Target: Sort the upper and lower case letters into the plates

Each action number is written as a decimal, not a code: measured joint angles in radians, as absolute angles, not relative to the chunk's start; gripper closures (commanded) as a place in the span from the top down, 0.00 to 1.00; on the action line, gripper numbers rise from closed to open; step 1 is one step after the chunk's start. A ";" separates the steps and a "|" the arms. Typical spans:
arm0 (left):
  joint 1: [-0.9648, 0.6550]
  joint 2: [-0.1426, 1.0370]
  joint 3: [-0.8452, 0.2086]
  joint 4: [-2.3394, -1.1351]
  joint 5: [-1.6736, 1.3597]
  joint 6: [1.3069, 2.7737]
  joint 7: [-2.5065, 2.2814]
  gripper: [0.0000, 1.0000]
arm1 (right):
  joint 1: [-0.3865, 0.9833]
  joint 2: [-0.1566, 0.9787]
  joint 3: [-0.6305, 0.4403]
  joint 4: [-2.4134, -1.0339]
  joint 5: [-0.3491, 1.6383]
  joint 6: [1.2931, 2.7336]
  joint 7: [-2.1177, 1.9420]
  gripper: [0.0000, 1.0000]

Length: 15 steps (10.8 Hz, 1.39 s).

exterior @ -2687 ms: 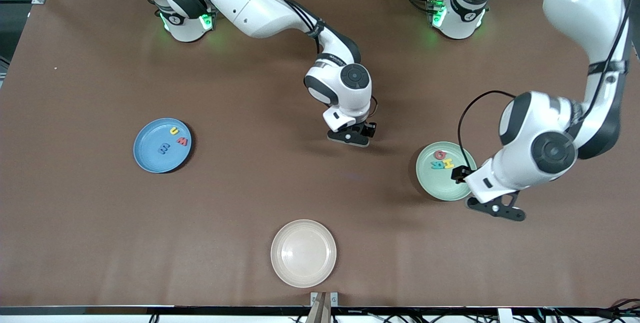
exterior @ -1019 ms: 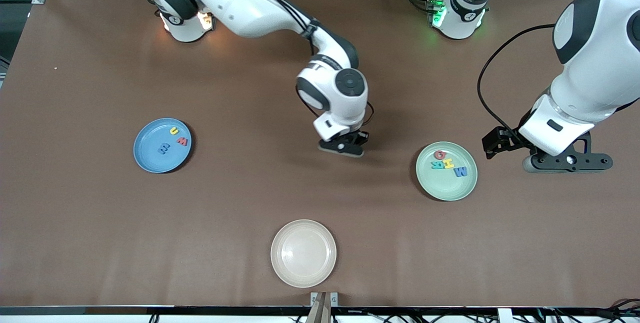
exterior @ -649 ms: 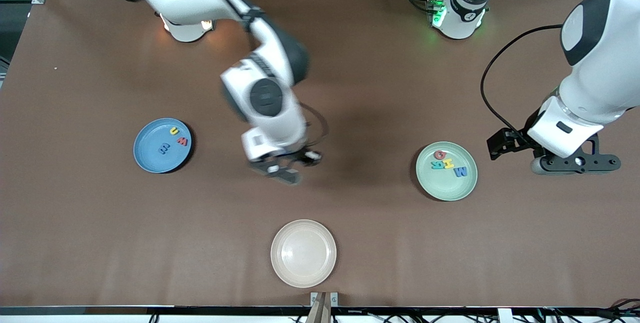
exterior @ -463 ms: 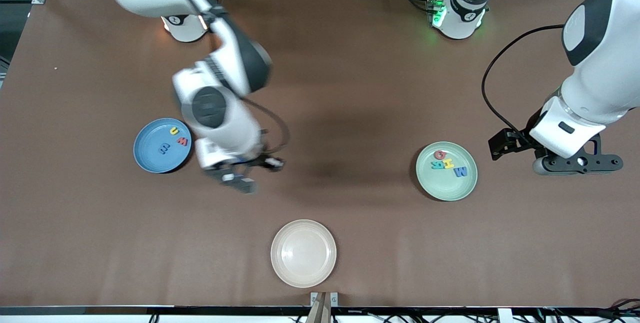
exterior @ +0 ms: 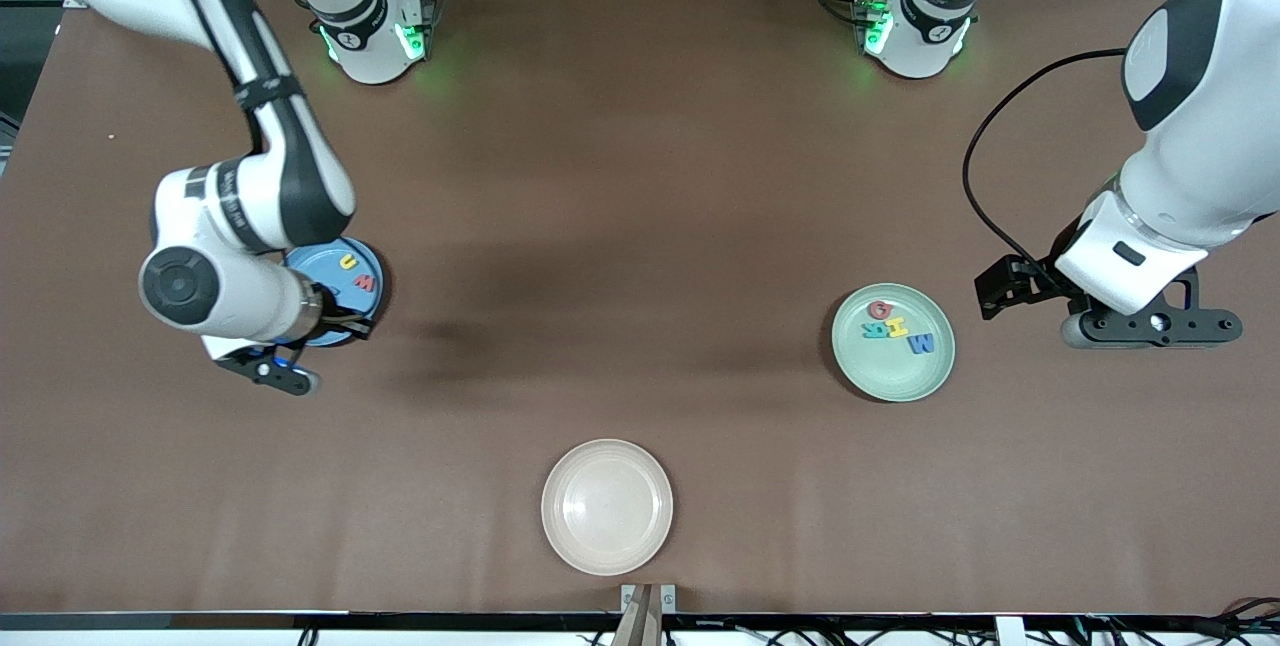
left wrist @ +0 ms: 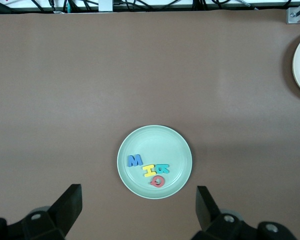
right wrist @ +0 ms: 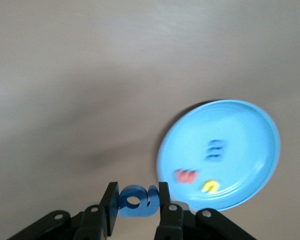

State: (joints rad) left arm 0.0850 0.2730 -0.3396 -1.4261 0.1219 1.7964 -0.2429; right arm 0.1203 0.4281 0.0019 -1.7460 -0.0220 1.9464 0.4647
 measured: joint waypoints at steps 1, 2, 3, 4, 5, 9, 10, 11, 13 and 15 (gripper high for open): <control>0.086 0.272 -0.339 -1.426 0.122 1.794 -0.252 1.00 | 0.110 0.428 -0.034 -1.793 -0.022 1.980 0.392 0.00; 0.089 0.271 -0.339 -1.426 0.122 1.790 -0.254 1.00 | 0.099 0.428 -0.067 -1.850 -0.022 2.036 0.318 0.09; 0.097 0.271 -0.338 -1.426 0.122 1.788 -0.240 1.00 | 0.091 0.429 -0.093 -1.907 -0.021 2.095 0.259 0.45; 0.105 0.271 -0.339 -1.426 0.122 1.785 -0.214 1.00 | 0.088 0.430 -0.109 -1.947 -0.021 2.128 0.227 0.99; 0.108 0.271 -0.339 -1.425 0.122 1.771 -0.196 1.00 | 0.088 0.430 -0.113 -1.964 -0.021 2.134 0.218 1.00; 0.124 0.269 -0.339 -1.429 0.122 1.721 -0.153 1.00 | 0.095 0.376 -0.110 -1.886 -0.021 1.987 0.216 1.00; 0.137 0.269 -0.339 -1.433 0.122 1.718 -0.132 1.00 | 0.097 0.343 -0.109 -1.836 -0.021 1.907 0.215 1.00; 0.154 0.269 -0.338 -1.436 0.122 1.714 -0.112 1.00 | 0.097 0.303 -0.108 -1.787 -0.020 1.842 0.214 1.00; 0.188 0.268 -0.338 -1.437 0.122 1.703 -0.077 1.00 | 0.096 0.222 -0.107 -1.739 -0.020 1.800 0.190 1.00; 0.220 0.264 -0.338 -1.435 0.119 1.703 -0.025 1.00 | 0.089 0.171 -0.107 -1.677 -0.020 1.786 0.101 1.00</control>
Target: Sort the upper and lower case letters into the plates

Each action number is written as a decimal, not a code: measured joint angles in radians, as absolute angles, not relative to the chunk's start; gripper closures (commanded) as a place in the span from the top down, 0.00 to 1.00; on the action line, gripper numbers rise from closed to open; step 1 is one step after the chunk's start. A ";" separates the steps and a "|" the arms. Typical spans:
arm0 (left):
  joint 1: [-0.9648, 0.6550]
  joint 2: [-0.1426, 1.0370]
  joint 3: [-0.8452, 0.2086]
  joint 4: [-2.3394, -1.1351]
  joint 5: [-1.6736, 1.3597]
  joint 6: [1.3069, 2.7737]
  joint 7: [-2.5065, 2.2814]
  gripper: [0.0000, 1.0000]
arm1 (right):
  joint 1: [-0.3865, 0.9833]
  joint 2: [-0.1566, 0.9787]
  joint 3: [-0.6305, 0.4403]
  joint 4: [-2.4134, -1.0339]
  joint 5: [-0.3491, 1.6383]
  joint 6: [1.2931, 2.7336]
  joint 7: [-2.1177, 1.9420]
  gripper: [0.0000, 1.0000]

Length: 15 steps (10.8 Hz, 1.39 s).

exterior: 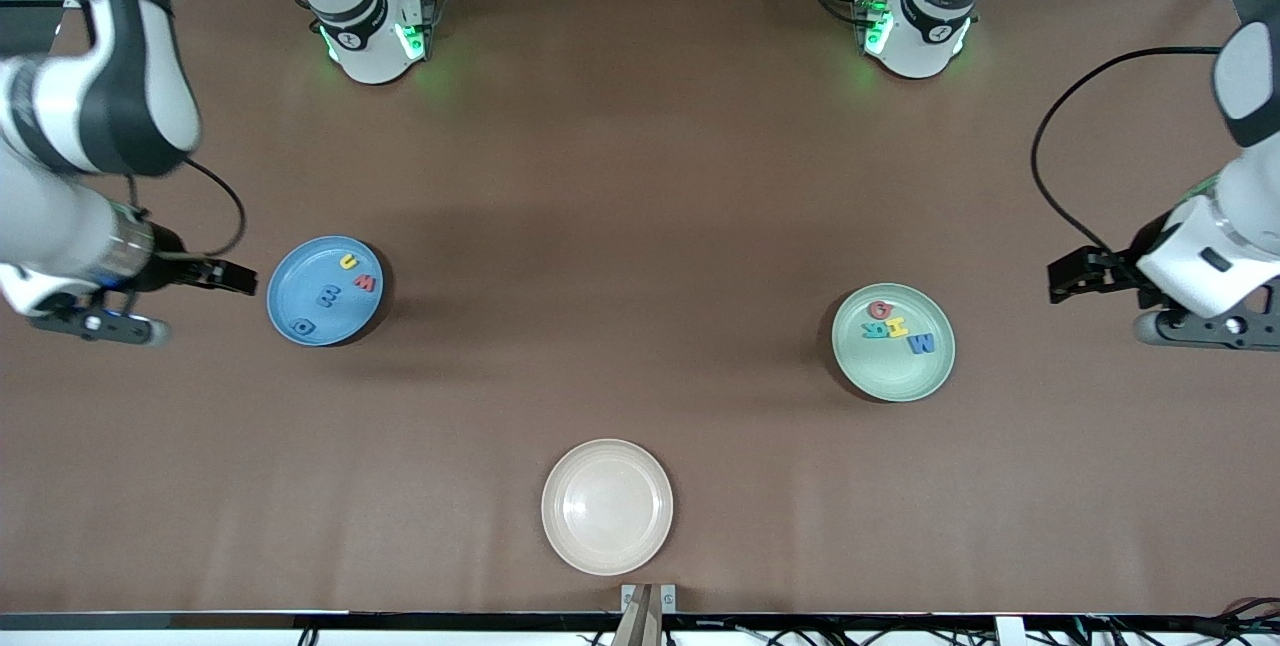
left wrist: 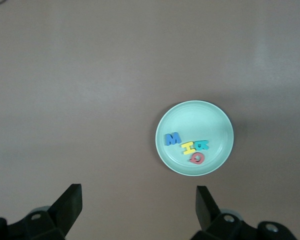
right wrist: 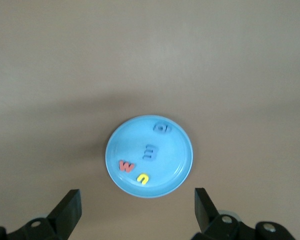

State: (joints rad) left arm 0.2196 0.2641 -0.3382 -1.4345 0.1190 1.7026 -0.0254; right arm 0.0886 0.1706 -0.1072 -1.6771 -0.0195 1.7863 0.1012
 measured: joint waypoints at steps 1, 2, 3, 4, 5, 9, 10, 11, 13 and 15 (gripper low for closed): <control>0.218 0.258 -0.345 -1.433 0.117 1.703 -0.025 1.00 | 0.079 0.162 -0.108 -1.626 -0.019 1.757 0.077 1.00; 0.212 0.246 -0.351 -1.432 0.117 1.701 -0.025 1.00 | 0.070 0.160 -0.107 -1.576 -0.019 1.728 0.065 1.00; 0.210 0.236 -0.352 -1.432 0.116 1.692 -0.025 1.00 | 0.063 0.160 -0.107 -1.536 -0.017 1.707 0.063 1.00; 0.210 0.230 -0.352 -1.432 0.115 1.681 -0.025 1.00 | 0.058 0.160 -0.106 -1.504 -0.005 1.687 0.062 1.00; 0.211 0.228 -0.352 -1.432 0.114 1.671 -0.028 1.00 | 0.056 0.156 -0.106 -1.477 0.013 1.669 0.061 1.00; 0.187 0.202 -0.321 -1.431 0.069 1.640 -0.042 1.00 | 0.044 0.099 -0.100 -1.457 0.030 1.637 0.056 1.00; 0.126 0.184 -0.250 -1.431 0.050 1.625 -0.046 1.00 | 0.044 0.099 -0.090 -1.459 0.031 1.636 0.056 1.00; 0.048 0.169 -0.153 -1.433 0.031 1.616 -0.046 1.00 | 0.044 0.098 -0.084 -1.463 0.031 1.634 0.054 1.00; -0.012 0.147 -0.068 -1.445 0.017 1.606 -0.046 1.00 | 0.044 0.077 -0.080 -1.502 0.031 1.617 0.012 1.00; -0.013 0.134 -0.061 -1.466 0.017 1.605 -0.046 1.00 | 0.044 0.051 -0.078 -1.538 0.031 1.617 -0.009 1.00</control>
